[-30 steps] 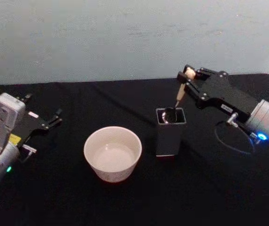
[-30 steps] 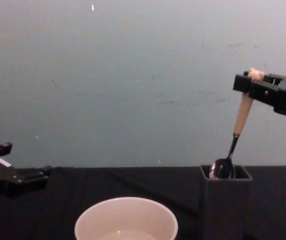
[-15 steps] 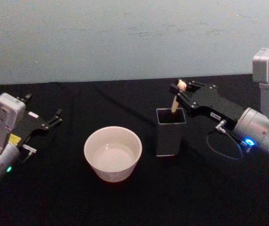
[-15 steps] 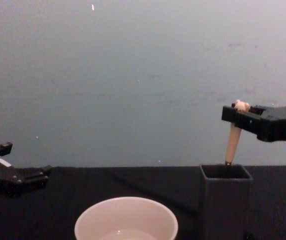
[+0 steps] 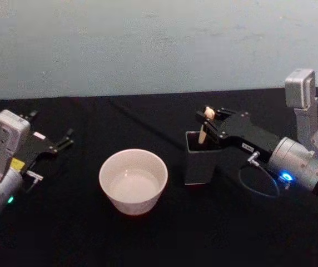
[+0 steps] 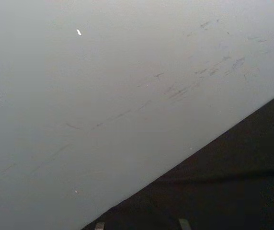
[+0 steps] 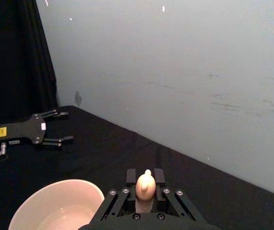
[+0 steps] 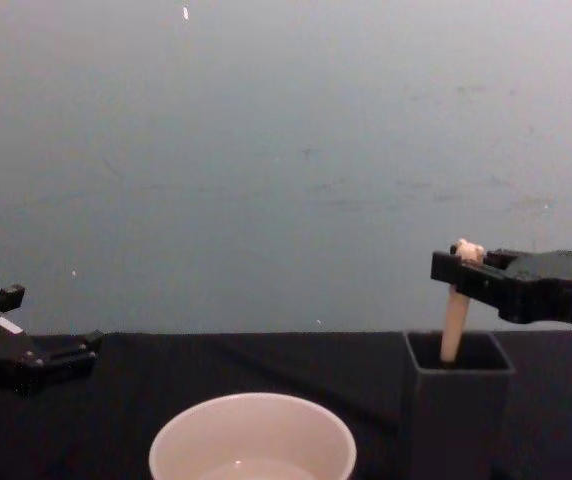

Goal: Pick up the stirring spoon with one hand, stir inside the cup, then place it back in its original position.

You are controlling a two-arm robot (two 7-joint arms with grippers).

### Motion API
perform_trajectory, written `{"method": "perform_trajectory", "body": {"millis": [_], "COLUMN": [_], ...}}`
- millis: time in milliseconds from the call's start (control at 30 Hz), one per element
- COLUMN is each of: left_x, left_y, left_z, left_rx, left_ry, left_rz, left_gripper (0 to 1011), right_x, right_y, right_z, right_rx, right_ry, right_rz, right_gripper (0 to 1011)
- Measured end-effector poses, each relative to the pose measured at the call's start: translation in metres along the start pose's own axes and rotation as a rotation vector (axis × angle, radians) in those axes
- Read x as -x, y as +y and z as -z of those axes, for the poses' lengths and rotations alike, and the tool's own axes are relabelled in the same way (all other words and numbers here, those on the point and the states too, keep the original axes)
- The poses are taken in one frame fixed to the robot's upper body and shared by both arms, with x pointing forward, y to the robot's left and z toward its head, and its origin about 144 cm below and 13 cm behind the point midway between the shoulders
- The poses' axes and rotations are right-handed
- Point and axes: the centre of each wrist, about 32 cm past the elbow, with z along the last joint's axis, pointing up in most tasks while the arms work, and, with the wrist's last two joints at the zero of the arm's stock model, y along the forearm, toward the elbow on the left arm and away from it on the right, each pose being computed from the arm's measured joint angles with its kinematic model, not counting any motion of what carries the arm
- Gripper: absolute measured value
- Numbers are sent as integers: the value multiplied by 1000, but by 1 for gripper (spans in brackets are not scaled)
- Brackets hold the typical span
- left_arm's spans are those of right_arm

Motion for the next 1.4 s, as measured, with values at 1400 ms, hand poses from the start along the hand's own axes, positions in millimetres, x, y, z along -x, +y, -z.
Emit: {"method": "perform_trajectory", "body": {"millis": [1400], "left_x": [0], "left_y": [0], "left_z": [0], "left_rx": [0], "left_ry": [0], "left_rz": [0], "left_gripper": [1002], "right_x": [-4], "right_y": [7], "right_z": [16], "right_rx": [45], "right_ry": [8], "right_rz": [20], "right_gripper": [214]}}
